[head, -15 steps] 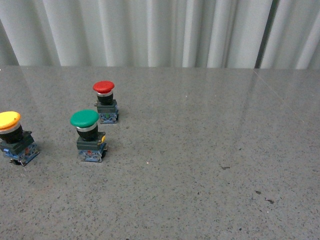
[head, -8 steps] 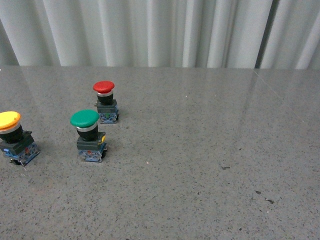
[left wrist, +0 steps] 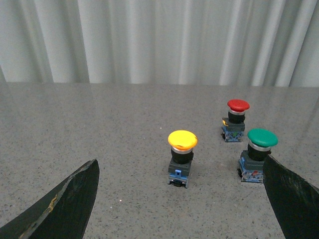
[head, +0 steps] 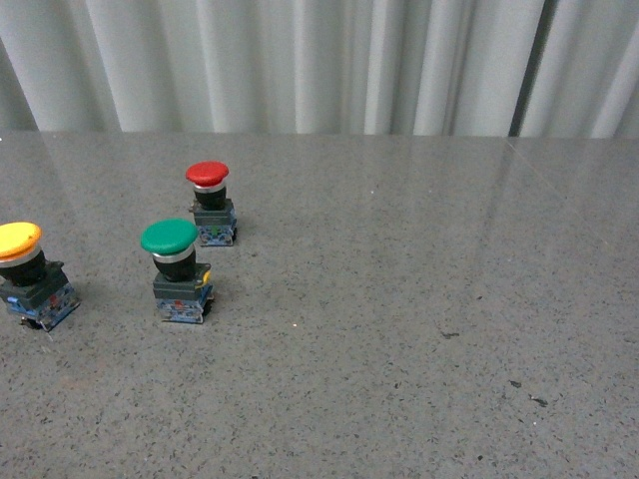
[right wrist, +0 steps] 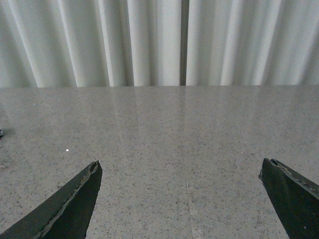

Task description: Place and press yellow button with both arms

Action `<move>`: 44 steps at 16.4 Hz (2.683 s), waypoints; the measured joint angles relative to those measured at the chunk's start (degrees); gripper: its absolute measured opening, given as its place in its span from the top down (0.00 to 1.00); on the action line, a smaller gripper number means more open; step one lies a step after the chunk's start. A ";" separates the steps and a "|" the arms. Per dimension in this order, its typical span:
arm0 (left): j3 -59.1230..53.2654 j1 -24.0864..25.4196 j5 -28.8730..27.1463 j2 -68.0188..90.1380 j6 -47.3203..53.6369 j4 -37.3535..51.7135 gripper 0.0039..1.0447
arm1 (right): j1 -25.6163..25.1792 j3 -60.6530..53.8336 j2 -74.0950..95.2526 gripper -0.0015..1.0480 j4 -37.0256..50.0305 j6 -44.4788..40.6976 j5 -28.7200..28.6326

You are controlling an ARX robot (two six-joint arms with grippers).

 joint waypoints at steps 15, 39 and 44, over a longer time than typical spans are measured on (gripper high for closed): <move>36.44 0.17 2.86 76.50 4.44 22.47 0.06 | 0.00 0.00 0.00 0.06 0.02 0.00 0.00; 49.62 -27.32 -10.54 82.75 -2.19 24.30 0.69 | 0.00 0.00 0.00 0.06 0.02 0.00 0.00; 57.46 -31.04 -13.44 97.22 -13.07 22.56 0.69 | 0.00 0.00 0.00 0.06 0.00 0.00 0.00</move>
